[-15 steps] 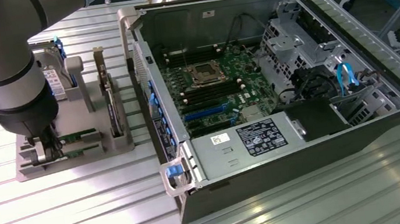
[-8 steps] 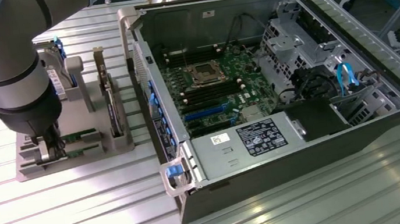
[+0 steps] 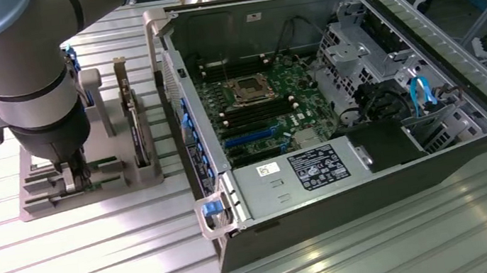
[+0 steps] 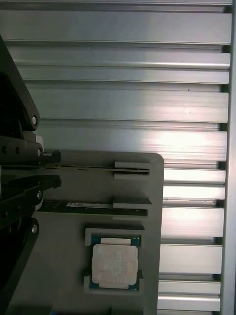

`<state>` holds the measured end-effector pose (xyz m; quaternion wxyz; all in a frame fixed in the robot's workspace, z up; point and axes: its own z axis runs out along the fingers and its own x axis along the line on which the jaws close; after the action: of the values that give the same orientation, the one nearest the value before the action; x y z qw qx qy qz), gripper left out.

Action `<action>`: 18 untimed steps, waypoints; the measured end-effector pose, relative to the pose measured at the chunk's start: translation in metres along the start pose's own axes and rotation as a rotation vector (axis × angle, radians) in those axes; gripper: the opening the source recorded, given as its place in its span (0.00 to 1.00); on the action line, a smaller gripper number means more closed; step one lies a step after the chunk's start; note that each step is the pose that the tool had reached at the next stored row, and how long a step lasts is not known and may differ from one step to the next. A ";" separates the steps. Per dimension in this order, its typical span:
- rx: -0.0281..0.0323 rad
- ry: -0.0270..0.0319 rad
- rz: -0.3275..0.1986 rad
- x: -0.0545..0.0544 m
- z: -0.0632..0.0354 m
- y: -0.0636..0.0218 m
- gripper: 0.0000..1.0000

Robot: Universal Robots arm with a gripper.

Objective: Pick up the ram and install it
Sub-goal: 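Pick up the ram and move it above insertion slot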

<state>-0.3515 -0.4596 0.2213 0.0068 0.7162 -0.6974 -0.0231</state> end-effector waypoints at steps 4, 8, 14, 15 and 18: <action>-0.0002 -0.0001 0.000 0.000 -0.0001 -0.0024 0.24; -0.0002 -0.0001 0.000 0.000 0.0009 -0.0026 0.24; -0.0002 -0.0001 0.000 0.000 0.0078 -0.0028 0.24; -0.0002 0.0000 0.000 0.000 0.0084 -0.0028 0.24; -0.0002 -0.0001 0.000 0.000 0.0108 -0.0030 0.24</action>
<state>-0.3490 -0.4597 0.2104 0.0068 0.7163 -0.6974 -0.0232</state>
